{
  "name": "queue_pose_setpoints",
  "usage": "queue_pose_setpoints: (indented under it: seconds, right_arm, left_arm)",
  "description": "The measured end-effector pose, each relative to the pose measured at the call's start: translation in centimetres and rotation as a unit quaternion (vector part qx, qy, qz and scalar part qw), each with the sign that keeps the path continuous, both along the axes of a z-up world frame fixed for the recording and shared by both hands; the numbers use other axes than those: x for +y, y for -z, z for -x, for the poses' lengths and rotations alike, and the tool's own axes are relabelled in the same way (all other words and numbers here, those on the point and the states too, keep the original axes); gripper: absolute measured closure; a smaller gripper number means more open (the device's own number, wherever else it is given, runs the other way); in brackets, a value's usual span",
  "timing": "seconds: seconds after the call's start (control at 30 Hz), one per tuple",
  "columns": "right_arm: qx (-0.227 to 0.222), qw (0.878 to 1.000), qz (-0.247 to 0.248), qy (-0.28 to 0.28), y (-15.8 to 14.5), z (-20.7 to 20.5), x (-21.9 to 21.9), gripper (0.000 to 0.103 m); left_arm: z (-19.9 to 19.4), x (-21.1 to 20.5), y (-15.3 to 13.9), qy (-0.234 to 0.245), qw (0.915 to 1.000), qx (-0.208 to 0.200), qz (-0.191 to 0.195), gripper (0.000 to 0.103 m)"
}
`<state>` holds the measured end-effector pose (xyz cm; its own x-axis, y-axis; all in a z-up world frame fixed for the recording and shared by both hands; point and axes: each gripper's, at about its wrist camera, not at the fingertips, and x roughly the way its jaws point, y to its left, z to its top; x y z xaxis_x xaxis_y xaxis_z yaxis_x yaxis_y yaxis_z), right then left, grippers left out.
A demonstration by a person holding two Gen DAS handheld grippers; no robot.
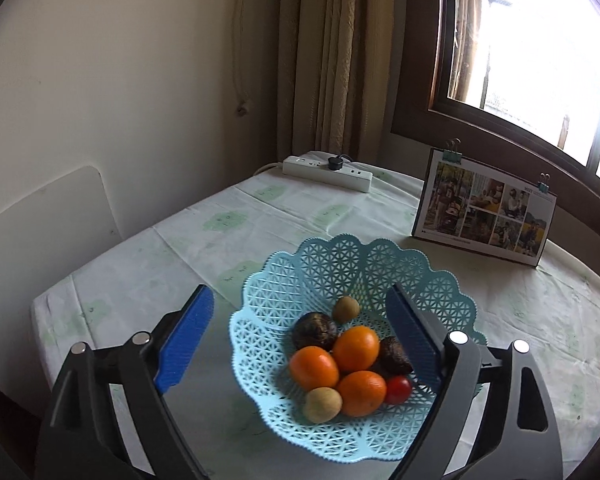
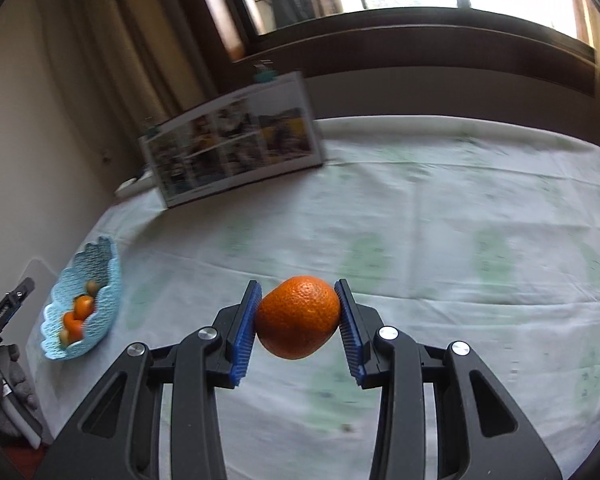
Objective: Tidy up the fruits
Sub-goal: 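Lower the orange into the basket and open the right gripper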
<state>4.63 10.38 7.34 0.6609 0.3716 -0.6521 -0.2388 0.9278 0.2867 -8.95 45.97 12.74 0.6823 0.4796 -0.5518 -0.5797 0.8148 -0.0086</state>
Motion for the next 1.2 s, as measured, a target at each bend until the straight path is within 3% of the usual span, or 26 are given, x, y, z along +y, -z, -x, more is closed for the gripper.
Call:
queue_pose_setpoints:
  seconds: [0.17,0.43,0.7,1.0,1.07,1.2]
  right_arm:
    - [-0.009,0.998,-0.01,-0.061,-1.1,0.8,6.0,0.065]
    - [-0.013,0.99,-0.004,-0.143,-1.8,1.3,15.2,0.065]
    - [-0.006,0.983,0.01,-0.182,-1.2,0.7,21.7,0.065]
    - [0.008,0.984,0.023,-0.175,0.1,-0.8,24.4,0.063]
    - [0.004,0.985,0.02,-0.172,-0.1,-0.7,24.1,0.055]
    - [-0.002,0.986,0.019,-0.165,-0.3,-0.4,23.4,0.051]
  left_arm:
    - [1.6,-0.2,0.0,0.007,0.9997,-0.001,-0.024,0.007]
    - [3.7,-0.2,0.5,0.016,0.9995,0.002,-0.027,0.007]
    - [5.0,0.1,1.4,0.018,0.9996,0.007,-0.023,0.007]
    - [5.4,0.8,2.5,0.015,0.9998,0.015,-0.008,0.007]
    - [5.4,0.9,2.6,0.014,0.9998,0.015,-0.005,0.007]
    - [5.2,0.8,2.7,0.015,0.9997,0.016,-0.006,0.006]
